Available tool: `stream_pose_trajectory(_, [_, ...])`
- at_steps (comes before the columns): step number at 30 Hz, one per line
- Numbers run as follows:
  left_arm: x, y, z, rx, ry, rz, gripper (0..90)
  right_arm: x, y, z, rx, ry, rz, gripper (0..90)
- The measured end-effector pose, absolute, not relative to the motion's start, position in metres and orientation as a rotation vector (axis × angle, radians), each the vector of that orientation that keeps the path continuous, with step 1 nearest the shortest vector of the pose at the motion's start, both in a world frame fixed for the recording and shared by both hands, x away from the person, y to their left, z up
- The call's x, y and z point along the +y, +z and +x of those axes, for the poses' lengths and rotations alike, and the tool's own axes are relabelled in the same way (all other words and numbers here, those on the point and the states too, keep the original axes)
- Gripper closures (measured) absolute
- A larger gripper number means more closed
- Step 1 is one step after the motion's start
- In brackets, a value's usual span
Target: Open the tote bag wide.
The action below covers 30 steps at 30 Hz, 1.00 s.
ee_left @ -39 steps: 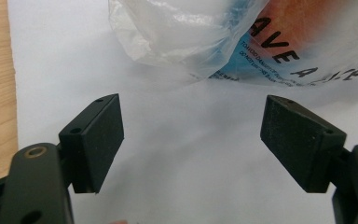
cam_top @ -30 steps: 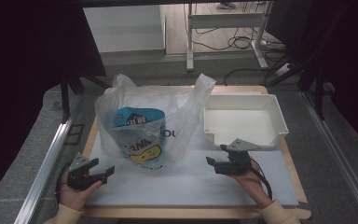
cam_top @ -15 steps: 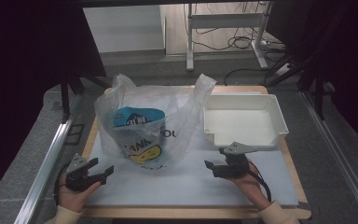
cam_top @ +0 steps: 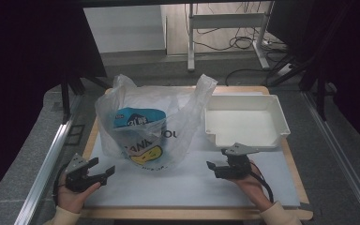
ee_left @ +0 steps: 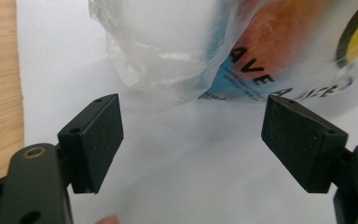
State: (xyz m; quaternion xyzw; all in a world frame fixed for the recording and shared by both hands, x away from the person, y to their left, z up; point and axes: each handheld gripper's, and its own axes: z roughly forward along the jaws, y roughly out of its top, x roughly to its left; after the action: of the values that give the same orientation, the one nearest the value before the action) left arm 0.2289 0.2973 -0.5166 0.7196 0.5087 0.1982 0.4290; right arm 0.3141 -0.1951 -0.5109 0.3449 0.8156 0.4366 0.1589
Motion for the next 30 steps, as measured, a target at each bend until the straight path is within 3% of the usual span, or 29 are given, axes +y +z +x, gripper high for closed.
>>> stream_pose_trajectory(30, [0.304,-0.463,0.21,1.213,0.458,1.695,26.3,-0.189,-0.512,0.304,2.331,1.194,0.982,21.0])
